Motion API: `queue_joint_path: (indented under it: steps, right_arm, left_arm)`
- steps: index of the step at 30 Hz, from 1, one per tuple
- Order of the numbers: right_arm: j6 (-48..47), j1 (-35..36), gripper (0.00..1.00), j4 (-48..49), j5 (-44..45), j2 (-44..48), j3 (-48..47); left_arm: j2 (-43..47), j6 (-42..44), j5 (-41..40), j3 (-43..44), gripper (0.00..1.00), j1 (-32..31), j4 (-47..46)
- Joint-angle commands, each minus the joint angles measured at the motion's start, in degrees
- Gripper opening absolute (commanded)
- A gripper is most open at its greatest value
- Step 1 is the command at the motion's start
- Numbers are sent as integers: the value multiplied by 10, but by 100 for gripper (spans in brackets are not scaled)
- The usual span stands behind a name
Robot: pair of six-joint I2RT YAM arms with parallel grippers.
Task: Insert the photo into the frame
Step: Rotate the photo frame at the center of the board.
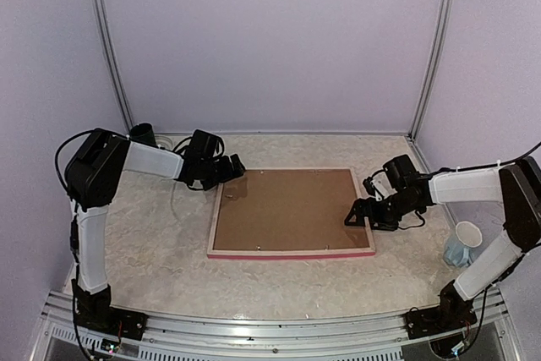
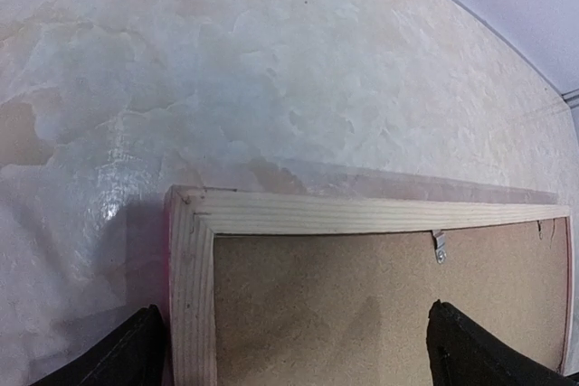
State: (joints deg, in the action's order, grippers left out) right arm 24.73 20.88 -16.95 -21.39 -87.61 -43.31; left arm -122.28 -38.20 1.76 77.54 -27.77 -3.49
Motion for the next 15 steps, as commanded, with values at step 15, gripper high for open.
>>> queue_joint_path:
  steps: [15]
  right_arm:
    - [-4, 13, 96, 26, 14, 37, -4]
  left_arm:
    - [161, 23, -82, -160, 99, -38, 77]
